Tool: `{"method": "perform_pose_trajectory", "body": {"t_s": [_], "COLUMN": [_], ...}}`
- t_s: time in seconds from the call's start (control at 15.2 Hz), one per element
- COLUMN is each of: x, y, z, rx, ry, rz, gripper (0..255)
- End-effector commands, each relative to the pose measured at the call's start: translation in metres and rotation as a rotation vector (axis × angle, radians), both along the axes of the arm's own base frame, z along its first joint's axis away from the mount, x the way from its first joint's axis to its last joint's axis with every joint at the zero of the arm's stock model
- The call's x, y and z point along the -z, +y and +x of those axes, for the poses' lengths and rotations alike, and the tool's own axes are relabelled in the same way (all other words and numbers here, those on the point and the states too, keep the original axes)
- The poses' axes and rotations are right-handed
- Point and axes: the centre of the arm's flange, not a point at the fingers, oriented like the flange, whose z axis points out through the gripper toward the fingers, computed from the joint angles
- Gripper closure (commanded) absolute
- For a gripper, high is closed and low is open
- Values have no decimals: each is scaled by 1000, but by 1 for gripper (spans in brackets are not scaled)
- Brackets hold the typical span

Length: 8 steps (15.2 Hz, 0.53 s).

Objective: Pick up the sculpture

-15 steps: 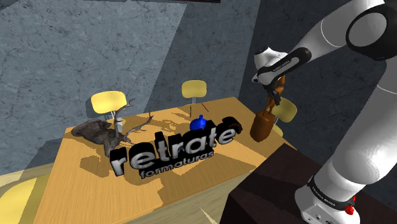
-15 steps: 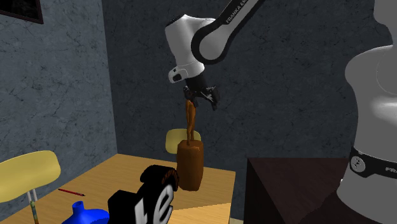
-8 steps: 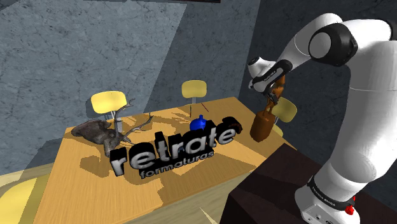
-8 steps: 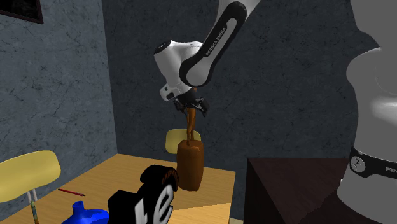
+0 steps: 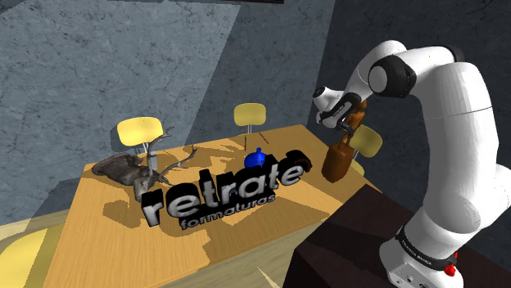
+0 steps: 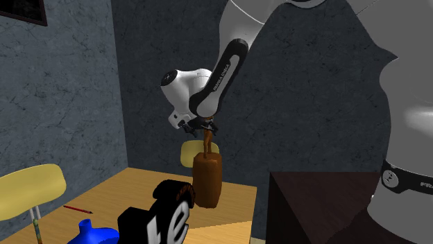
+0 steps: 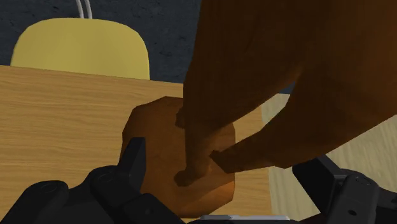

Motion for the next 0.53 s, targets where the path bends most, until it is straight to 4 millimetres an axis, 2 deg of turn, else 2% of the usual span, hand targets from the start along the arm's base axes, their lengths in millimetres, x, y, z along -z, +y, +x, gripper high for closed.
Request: {"method": "perform_pose_trajectory", "body": {"t_s": [0.0, 0.26, 0.4, 0.46], "x": [12, 33, 36, 36], "y": [-2, -2, -2, -2], "z": [2, 2, 2, 2], "rx": [-6, -6, -6, -6], "ry": [4, 4, 4, 4], "rz": [-1, -1, -1, -1], "gripper": [0, 0, 0, 255]}}
